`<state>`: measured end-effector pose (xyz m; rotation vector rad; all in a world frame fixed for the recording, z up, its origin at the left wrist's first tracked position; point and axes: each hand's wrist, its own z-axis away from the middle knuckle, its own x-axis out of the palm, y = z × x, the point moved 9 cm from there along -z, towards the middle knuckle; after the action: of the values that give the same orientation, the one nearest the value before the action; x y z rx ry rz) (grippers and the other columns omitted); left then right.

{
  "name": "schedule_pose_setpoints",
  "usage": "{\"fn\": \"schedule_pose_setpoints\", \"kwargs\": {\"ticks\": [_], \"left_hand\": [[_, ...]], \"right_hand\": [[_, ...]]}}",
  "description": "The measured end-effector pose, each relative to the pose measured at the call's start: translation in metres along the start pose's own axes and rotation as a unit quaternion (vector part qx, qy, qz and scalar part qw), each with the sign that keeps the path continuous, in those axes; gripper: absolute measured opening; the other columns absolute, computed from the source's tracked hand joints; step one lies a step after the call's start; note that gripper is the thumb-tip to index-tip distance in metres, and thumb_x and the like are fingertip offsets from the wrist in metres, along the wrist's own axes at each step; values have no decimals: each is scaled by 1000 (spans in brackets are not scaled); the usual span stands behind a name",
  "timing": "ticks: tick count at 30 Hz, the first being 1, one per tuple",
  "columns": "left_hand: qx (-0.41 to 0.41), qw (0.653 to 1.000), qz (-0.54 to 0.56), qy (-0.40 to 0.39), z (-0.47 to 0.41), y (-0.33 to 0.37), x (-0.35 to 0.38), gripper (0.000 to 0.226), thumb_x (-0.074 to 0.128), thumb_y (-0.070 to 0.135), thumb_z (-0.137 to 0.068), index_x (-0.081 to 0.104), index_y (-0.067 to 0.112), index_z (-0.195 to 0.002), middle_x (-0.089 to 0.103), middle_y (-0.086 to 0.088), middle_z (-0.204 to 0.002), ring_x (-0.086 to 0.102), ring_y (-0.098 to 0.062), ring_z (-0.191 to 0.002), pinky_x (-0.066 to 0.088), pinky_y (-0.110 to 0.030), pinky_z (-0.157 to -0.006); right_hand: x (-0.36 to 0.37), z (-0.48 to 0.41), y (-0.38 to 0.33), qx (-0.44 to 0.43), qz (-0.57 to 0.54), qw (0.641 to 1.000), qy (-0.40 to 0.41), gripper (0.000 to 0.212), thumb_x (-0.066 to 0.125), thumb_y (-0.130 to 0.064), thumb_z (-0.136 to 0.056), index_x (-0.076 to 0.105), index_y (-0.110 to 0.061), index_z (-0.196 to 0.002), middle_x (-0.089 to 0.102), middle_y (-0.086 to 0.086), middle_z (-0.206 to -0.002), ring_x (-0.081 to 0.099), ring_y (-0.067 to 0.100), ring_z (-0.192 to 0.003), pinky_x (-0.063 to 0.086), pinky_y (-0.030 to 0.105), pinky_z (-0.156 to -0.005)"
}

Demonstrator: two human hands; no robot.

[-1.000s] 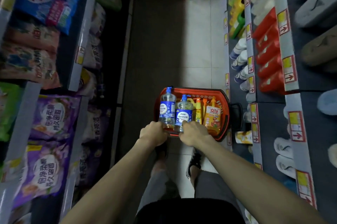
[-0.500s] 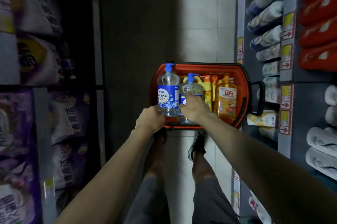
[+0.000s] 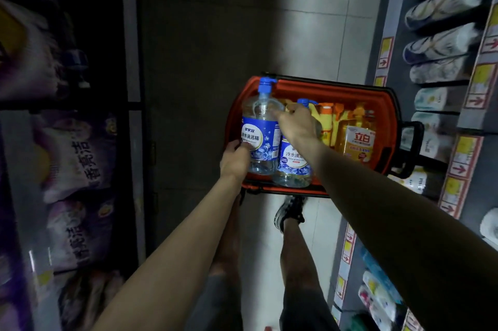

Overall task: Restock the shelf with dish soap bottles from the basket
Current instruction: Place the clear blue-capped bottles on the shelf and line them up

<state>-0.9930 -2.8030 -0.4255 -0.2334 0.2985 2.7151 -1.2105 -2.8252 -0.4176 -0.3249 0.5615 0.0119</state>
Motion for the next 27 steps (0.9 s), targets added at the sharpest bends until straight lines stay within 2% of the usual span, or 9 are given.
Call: {"fn": "schedule_pose_setpoints", "kwargs": {"ticks": [3, 5, 8, 11, 15, 18, 23, 25, 27], "left_hand": [[-16, 1000, 21, -12, -10, -5, 3, 38, 64, 29, -92, 73, 20, -128, 75, -9, -127, 69, -33, -119, 53, -51, -109], [-27, 999, 29, -14, -12, -9, 4, 36, 64, 30, -91, 74, 20, -125, 75, -10, -125, 69, -35, -119, 53, -53, -109], [-33, 998, 47, -12, -14, -12, 2, 36, 62, 32, -92, 73, 23, -125, 73, -8, -128, 66, -33, -122, 52, -52, -111], [-52, 994, 95, 7, -12, -17, 1, 30, 61, 29, -94, 76, 19, -117, 75, -10, -123, 69, -34, -117, 55, -52, -107], [-105, 973, 205, 23, -8, -26, 6, 12, 63, 22, -94, 73, 16, -92, 78, -10, -104, 74, -30, -93, 64, -46, -89], [-154, 940, 303, 15, -2, -32, 14, 13, 59, 15, -97, 71, 10, -102, 73, -12, -96, 69, -27, -76, 61, -38, -71], [-197, 921, 336, -15, 4, -34, 21, 44, 46, 17, -101, 63, 6, -140, 68, -21, -137, 68, -36, -116, 54, -54, -106], [-204, 922, 330, -22, 3, -36, 23, 44, 46, 18, -101, 63, 6, -140, 68, -20, -138, 66, -38, -124, 53, -55, -109], [-202, 921, 332, -23, 3, -38, 25, 36, 47, 19, -101, 65, 9, -130, 70, -16, -129, 68, -35, -116, 57, -50, -102]], "right_hand": [[7, -3, -15, -60, 66, 995, 34, 64, 72, -63, -87, 64, -25, -138, 69, 0, -124, 61, 20, -98, 30, 24, -59], [23, -9, -18, -51, 54, 997, 8, 78, 78, -65, -81, 59, -19, -141, 67, 1, -122, 61, 16, -92, 37, 26, -67], [39, -21, -14, -8, 42, 999, -16, 93, 85, -65, -74, 50, -14, -144, 66, 7, -134, 64, 27, -118, 45, 32, -87], [47, -30, -16, -4, 68, 997, -32, 109, 90, -69, -63, 45, -14, -146, 64, 8, -138, 61, 31, -127, 51, 41, -103], [47, -39, -19, -12, 98, 994, -47, 99, 97, -66, -50, 57, -22, -129, 70, 2, -122, 68, 25, -109, 56, 43, -99], [45, -41, -20, -13, 104, 993, -57, 93, 99, -63, -48, 57, -27, -123, 72, 0, -114, 70, 22, -99, 58, 41, -93], [42, -42, -19, -34, 109, 992, -55, 106, 99, -62, -48, 57, -23, -138, 73, 3, -120, 71, 25, -106, 58, 44, -98], [41, -41, -19, -41, 101, 993, -52, 107, 99, -63, -48, 57, -24, -139, 73, 2, -120, 71, 24, -106, 58, 42, -98], [38, -40, -19, -52, 93, 993, -50, 107, 99, -63, -46, 59, -25, -138, 74, 0, -118, 71, 22, -105, 59, 41, -98]]}}
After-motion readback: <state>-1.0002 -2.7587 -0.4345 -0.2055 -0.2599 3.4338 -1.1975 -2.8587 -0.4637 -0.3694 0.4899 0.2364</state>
